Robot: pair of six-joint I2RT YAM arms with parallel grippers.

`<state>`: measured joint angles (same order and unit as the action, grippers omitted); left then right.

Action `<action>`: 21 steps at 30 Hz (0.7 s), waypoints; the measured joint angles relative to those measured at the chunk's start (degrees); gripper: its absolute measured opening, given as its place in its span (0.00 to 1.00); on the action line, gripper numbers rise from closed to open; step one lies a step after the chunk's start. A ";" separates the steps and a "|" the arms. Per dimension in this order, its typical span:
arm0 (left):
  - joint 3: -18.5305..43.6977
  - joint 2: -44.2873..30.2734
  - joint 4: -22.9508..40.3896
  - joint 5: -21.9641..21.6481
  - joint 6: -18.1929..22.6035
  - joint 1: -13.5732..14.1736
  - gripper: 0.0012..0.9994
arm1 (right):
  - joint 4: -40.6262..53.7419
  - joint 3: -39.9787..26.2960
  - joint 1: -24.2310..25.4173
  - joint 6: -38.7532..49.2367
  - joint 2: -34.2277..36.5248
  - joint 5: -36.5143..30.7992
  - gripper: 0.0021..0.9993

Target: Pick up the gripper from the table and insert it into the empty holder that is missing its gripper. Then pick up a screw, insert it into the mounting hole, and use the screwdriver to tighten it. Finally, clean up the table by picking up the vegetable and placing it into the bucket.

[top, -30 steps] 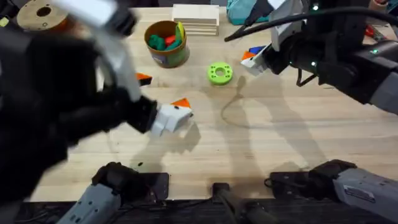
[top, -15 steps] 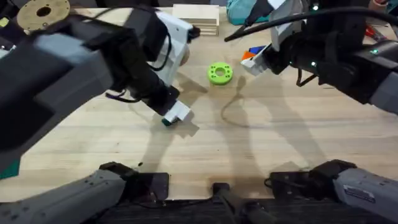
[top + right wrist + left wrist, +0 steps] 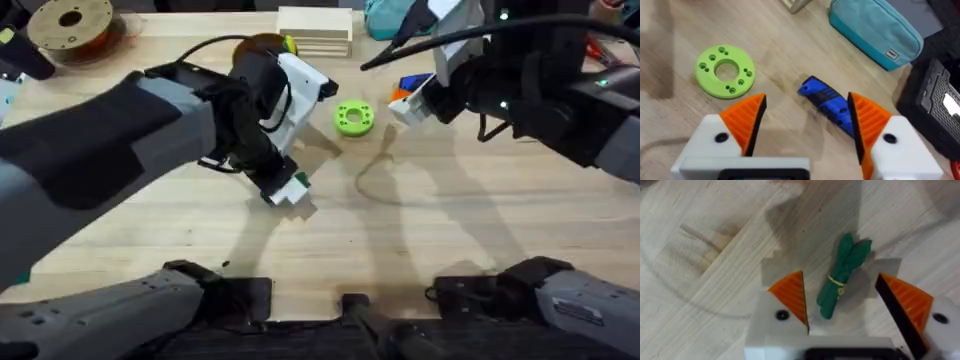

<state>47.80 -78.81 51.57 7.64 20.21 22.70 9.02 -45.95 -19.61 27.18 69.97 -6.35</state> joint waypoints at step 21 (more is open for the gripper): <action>-1.62 -0.40 0.04 -3.24 1.73 4.79 0.52 | 0.00 0.00 0.02 0.00 0.00 0.00 0.95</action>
<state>46.17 -79.21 51.61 4.40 21.94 27.49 9.02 -45.95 -19.59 27.18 69.97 -6.35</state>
